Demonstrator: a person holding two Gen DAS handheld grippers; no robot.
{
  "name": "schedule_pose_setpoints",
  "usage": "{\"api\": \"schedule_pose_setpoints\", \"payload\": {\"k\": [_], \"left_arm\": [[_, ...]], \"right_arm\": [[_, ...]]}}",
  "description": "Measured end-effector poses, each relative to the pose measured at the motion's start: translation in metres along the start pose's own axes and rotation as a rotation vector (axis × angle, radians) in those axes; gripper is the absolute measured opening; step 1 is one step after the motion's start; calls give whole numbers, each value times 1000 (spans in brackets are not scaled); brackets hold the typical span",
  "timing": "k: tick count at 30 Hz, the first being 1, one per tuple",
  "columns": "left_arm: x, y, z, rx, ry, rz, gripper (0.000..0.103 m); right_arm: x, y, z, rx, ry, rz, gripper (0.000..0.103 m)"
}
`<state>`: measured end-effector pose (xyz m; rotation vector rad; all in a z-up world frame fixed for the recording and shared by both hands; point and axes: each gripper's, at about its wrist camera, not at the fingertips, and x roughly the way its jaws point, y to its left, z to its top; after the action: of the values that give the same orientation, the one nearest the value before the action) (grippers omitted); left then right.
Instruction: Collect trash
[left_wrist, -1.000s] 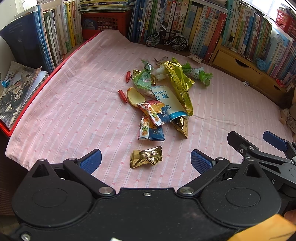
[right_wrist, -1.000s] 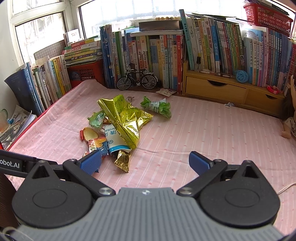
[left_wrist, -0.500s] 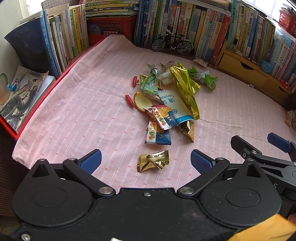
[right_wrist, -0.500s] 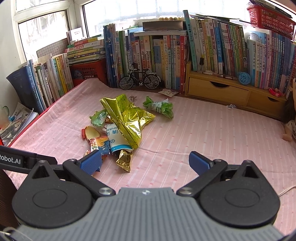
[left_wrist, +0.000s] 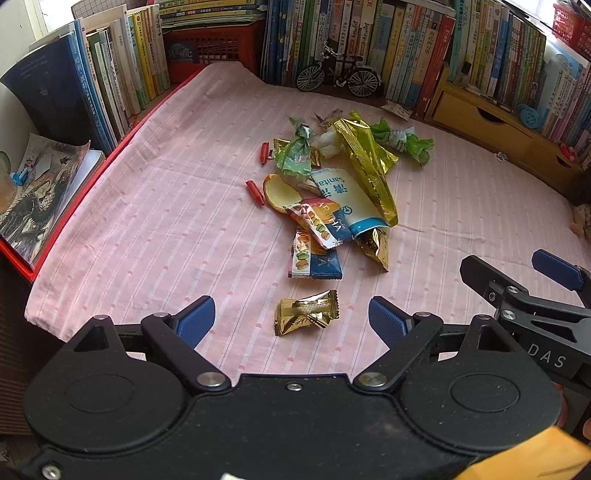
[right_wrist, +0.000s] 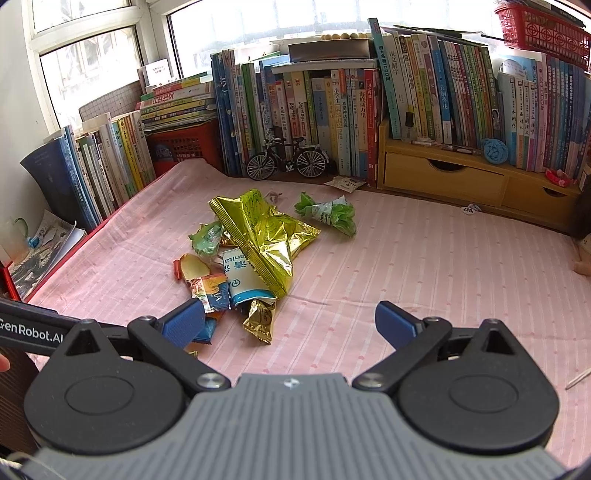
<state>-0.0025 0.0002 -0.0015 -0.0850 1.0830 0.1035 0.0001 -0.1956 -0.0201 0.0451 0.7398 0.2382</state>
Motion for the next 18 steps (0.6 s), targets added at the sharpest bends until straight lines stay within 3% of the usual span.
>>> {"api": "schedule_pose_setpoints", "payload": {"k": [5,9,13,18], "left_arm": [[-1,-2,2,15,-17,7,85],[-7,1,3,3,-22,-15,73],[-17,-4,5,36,-65,43,72],[-20,-4,7,31,-88,59,72]], "right_arm": [[3,-1,1,10,18,-2,101],[2,-4,1,26,14,-12,100],[1,-5,2,39,12,0,99],[10,-6,2,55,59,25,96]]}}
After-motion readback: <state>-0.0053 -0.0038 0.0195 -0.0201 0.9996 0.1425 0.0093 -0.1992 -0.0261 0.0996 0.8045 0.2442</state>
